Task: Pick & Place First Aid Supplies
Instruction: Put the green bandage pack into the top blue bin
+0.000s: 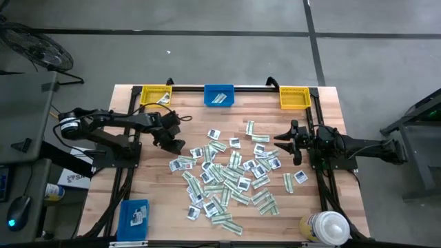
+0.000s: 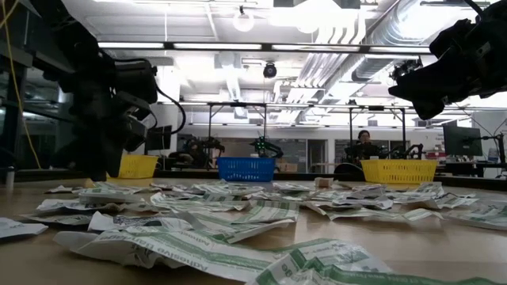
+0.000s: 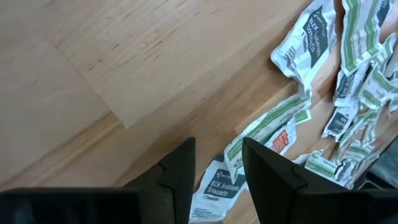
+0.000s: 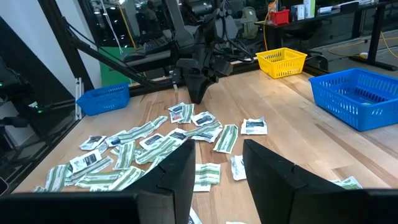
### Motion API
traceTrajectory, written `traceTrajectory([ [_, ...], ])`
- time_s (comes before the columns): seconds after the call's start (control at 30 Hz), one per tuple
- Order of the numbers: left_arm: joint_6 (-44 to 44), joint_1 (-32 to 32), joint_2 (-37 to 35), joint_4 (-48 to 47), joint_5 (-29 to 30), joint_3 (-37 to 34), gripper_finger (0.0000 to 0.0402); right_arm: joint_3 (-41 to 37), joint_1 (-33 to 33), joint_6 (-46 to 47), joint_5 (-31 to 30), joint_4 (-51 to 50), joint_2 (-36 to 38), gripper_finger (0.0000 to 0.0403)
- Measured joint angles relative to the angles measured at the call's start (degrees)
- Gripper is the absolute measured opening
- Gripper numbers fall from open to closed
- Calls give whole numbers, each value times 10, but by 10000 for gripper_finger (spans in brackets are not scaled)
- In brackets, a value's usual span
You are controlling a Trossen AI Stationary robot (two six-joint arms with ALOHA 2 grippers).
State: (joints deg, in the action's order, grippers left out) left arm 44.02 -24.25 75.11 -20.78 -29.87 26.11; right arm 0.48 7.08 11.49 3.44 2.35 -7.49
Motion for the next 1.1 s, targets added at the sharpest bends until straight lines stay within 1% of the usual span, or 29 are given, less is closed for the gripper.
traceTrajectory([
  [0.2,0,0,0,4,-12,-2,133,0,0,0,0,0,0,129],
  [0.5,2,15,9,10,-7,-2,133,0,0,0,0,0,0,129],
  [0.7,18,31,30,47,-19,-2,133,0,0,0,0,0,0,129],
  [0.8,22,41,37,48,-12,-2,133,0,0,0,0,0,0,129],
  [0.97,23,41,38,48,-9,-2,132,0,0,0,0,0,0,129],
  [1.1,23,41,38,46,-6,-2,115,0,0,0,0,0,0,129],
])
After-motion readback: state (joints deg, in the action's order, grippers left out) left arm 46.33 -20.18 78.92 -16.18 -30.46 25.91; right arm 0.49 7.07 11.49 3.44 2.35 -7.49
